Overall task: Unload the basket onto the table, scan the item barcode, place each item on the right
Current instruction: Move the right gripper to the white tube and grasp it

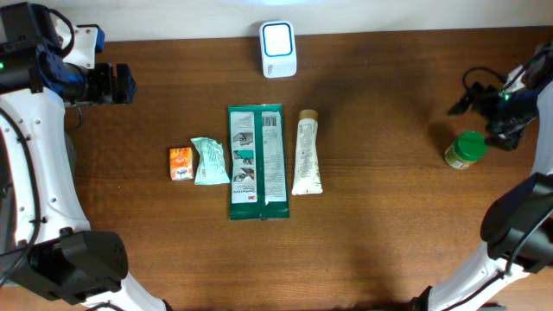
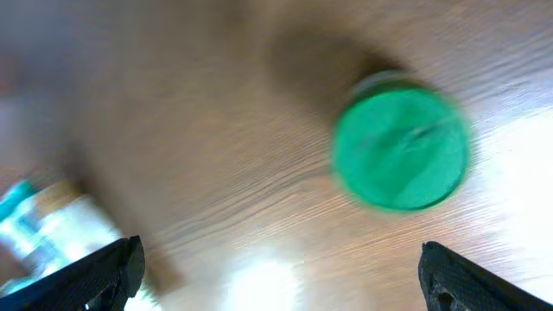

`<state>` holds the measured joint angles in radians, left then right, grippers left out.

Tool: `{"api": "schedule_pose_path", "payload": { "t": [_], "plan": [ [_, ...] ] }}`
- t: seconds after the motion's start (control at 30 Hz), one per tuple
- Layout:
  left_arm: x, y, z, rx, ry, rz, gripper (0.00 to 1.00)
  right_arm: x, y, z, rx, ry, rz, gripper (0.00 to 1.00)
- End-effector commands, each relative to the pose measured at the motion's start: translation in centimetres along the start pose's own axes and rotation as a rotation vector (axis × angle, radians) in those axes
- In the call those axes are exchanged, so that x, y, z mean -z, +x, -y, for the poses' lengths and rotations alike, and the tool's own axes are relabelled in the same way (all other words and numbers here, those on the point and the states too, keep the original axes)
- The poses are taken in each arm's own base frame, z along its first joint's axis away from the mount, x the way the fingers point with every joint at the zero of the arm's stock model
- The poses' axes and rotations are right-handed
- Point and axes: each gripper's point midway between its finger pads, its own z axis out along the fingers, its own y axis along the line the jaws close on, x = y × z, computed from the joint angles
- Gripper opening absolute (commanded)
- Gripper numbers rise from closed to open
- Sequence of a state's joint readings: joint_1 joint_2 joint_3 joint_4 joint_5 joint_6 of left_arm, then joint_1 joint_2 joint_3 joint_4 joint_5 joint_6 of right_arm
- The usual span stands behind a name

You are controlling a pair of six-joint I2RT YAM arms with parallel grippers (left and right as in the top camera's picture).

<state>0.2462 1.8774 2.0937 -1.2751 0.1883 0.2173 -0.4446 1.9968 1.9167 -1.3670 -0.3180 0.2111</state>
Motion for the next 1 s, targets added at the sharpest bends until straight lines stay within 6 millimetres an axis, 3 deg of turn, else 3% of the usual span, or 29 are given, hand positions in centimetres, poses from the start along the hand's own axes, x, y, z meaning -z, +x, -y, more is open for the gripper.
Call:
{"api": "schedule_pose_path", "payload": {
  "t": [0.0, 0.2, 0.33, 0.47, 0.67, 0.8, 0.97],
  "plan": [
    [0.7, -0.4, 0.3, -0.017, 0.009, 0.022, 0.99, 0.4, 2.1, -5.7, 0.124, -0.107, -0.031, 0.98],
    [0.7, -0.4, 0.3, -0.017, 0.009, 0.022, 0.99, -2.4, 6.0, -13.0, 0.355, -0.125, -0.079, 0.98],
    [0.7, -0.4, 0.3, -0.017, 0.009, 0.022, 0.99, -6.1, 9.5, -15.7, 0.463, -0.126, -0.15, 0.93],
    [0.7, -0.4, 0.3, -0.017, 0.009, 0.022, 0.99, -9.2, 12.5, -16.3, 0.501, -0.149, -0.22, 0.9],
    [0.7, -0.4, 0.3, -0.017, 0.009, 0.022, 0.99, -14.5, 17.1, -16.5, 0.505, -0.148, -0.285, 0.79],
    [0.7, -0.4, 0.3, -0.017, 0.009, 0.022, 0.99, -16.2, 19.2, -17.1, 0.519, -0.174, -0.308, 0.73],
    [0.7, -0.4, 0.3, -0.017, 0.009, 0.022, 0.99, -17.6, 20.3, -17.0, 0.475, -0.174, -0.314, 0.62]
  ]
}}
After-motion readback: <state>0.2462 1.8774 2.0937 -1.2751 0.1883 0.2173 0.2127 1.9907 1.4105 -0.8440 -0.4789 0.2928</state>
